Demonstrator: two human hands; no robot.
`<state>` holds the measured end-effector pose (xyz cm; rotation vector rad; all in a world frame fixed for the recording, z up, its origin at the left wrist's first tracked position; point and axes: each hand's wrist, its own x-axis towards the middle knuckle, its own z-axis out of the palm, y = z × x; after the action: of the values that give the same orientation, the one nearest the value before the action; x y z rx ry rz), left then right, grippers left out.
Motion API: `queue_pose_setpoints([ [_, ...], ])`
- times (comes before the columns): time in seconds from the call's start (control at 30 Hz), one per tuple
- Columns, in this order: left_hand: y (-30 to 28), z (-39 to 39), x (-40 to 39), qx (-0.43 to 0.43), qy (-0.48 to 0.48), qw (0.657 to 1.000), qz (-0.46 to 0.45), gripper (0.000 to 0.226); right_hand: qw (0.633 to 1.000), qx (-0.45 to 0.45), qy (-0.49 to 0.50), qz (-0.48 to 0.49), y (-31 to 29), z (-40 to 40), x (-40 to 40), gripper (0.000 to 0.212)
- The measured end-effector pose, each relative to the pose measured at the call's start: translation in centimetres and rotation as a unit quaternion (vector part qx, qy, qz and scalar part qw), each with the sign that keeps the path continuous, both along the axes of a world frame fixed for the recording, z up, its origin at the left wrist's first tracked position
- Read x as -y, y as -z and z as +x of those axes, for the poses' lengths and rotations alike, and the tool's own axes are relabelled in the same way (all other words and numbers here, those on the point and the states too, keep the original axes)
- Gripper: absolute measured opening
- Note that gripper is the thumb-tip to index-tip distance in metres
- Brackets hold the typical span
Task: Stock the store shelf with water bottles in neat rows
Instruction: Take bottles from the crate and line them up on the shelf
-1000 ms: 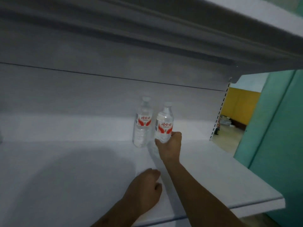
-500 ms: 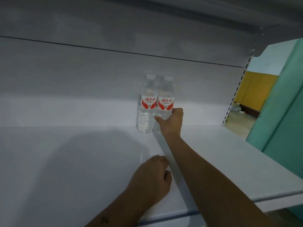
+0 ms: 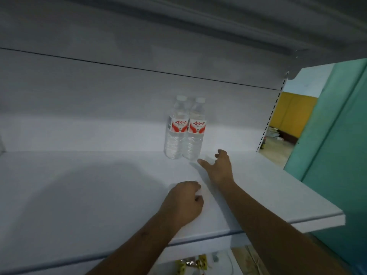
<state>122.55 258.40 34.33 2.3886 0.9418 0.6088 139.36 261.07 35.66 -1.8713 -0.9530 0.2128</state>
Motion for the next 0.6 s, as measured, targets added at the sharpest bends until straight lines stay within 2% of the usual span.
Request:
queue_pose_setpoints([
  [0.13, -1.7, 0.1, 2.3, 0.067, 0.002, 0.997, -0.034, 0.041, 0.996, 0.075, 0.025, -0.041, -0.9, 2.4, 8.3, 0.075],
  [0.27, -4.0, 3.0, 10.2, 0.122, 0.123, 0.984, -0.031, 0.038, 0.979, 0.187, 0.047, -0.073, -1.0, 4.0, 17.4, 0.068],
  [0.37, -4.8, 5.6, 16.8, 0.146, 0.204, 0.967, -0.03, 0.035, 0.976, 0.187, 0.094, -0.064, -1.1, 5.0, 24.4, 0.062],
  [0.5, -4.1, 8.2, 23.1, 0.156, 0.249, 0.955, -0.051, 0.038, 0.966, 0.182, 0.179, -0.046, -1.4, 6.1, 34.3, 0.057],
  [0.6, -2.8, 10.0, 26.8, 0.146, 0.287, 0.943, -0.077, 0.039, 0.949, 0.207, 0.226, -0.079, -0.4, 6.1, 41.0, 0.057],
])
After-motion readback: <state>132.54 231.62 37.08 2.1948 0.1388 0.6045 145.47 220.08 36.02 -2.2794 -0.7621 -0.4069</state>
